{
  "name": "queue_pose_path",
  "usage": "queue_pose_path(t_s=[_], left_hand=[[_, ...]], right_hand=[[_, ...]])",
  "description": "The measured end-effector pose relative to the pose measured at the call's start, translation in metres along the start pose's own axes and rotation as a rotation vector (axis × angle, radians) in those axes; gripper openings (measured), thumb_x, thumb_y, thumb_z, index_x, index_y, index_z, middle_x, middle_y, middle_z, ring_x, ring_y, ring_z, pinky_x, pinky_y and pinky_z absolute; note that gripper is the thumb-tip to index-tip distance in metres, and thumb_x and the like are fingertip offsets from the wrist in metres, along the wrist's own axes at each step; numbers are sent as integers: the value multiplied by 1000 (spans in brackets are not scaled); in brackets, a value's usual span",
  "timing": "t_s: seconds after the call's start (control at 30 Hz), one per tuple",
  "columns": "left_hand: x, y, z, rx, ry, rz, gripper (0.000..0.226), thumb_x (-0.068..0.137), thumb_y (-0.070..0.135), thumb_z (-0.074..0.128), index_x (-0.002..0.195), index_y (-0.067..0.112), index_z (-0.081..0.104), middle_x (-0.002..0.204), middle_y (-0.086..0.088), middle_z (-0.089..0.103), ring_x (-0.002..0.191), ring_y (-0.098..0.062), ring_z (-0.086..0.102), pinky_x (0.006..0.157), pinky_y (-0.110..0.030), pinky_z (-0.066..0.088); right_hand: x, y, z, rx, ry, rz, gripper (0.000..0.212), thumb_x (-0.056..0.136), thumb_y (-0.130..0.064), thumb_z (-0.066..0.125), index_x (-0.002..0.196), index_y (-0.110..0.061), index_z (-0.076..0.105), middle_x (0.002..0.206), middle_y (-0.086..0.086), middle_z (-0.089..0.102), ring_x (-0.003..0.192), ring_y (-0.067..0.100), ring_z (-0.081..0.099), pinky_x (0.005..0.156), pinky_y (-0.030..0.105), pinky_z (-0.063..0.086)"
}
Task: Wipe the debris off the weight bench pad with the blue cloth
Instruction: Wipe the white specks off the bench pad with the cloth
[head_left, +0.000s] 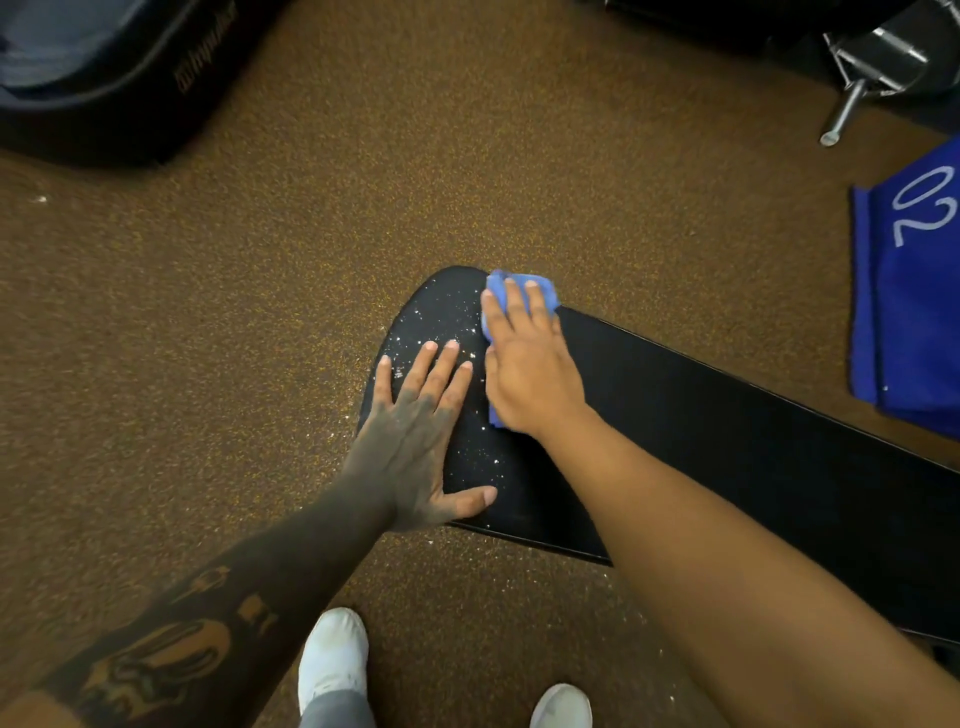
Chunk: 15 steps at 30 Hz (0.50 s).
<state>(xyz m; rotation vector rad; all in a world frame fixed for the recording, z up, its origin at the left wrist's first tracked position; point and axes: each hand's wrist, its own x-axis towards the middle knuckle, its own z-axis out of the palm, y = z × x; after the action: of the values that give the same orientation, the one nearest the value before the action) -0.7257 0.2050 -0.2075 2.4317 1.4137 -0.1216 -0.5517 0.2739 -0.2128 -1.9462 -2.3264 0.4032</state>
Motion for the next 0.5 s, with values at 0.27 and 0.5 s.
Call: queue_pose_path(t_s=[0.27,0.5], left_hand=[[7,1,1,-554,215,-540,109,79,79,31,159,13,-1,170,-8,1,155,-27,8,120,-52,23],[20,-16,-3,-832,247,-679,68,102,46,48,159,20,21,159,-8,39,142,-27,41,116,-44,31]], right_hand=[[14,-7,-2,-14,8,45,63,98,-20,37,157,-15,14,165,9,8,152,30,-2,122,48,9],[33,2,-8,0,1,75,62,97,-17,36,156,-15,17,165,9,11,152,31,2,122,49,11]])
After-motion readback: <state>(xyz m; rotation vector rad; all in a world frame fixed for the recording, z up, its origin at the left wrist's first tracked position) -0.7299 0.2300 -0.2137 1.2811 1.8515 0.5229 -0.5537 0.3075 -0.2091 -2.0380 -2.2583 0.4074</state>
